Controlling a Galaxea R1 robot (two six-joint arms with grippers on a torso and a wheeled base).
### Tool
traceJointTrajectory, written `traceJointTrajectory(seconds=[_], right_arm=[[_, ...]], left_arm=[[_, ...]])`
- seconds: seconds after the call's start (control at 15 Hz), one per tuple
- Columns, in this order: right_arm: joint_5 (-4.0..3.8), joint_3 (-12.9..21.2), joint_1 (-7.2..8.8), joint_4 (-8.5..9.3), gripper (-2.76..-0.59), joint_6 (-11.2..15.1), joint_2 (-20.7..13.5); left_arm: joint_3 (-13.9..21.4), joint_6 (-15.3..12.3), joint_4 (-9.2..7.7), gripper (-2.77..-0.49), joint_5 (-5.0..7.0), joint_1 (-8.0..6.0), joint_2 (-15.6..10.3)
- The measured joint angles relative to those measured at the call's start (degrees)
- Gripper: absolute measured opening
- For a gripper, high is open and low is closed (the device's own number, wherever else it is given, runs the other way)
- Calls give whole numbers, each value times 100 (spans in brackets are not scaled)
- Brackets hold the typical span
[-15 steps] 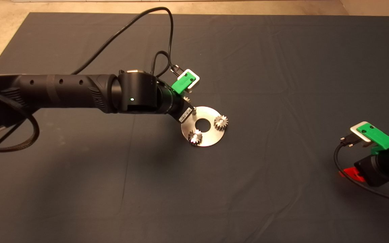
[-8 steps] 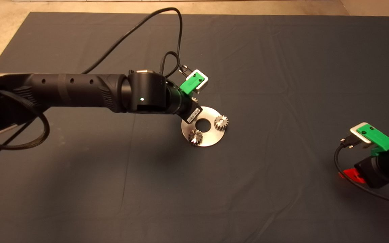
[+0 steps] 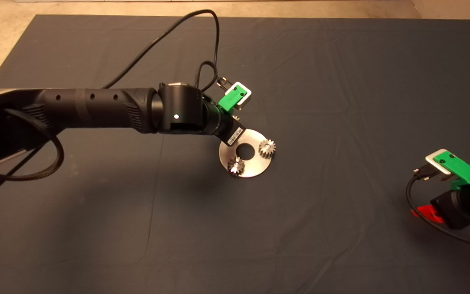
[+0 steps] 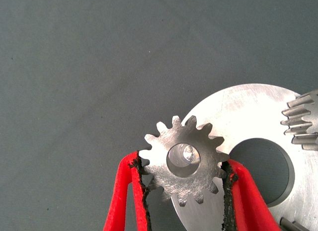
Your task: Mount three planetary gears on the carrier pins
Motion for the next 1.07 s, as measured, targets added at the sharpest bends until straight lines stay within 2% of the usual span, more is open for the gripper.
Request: traceJointTrajectory(seconds=[0.13, 0.33, 0.47, 0.8, 0.93, 1.07], right_arm=[[-5, 0, 0, -2, -129, 0, -13], [-2, 0, 0, 0, -129, 0, -16], [-1, 0, 2, 0, -129, 1, -16], [-2, 0, 0, 0, -129, 0, -16], [0, 0, 0, -2, -129, 0, -15], [-1, 0, 0, 0, -129, 0, -16]], left_arm=[[0, -2, 2, -271, -7, 17, 9], [6, -2, 5, -271, -42, 158, 13], [4, -20, 2, -272, -133, 157, 13], [4, -44, 5, -272, -184, 180, 16], [2, -44, 5, -272, -278, 190, 13], [2, -44, 5, -272, -306, 190, 16]])
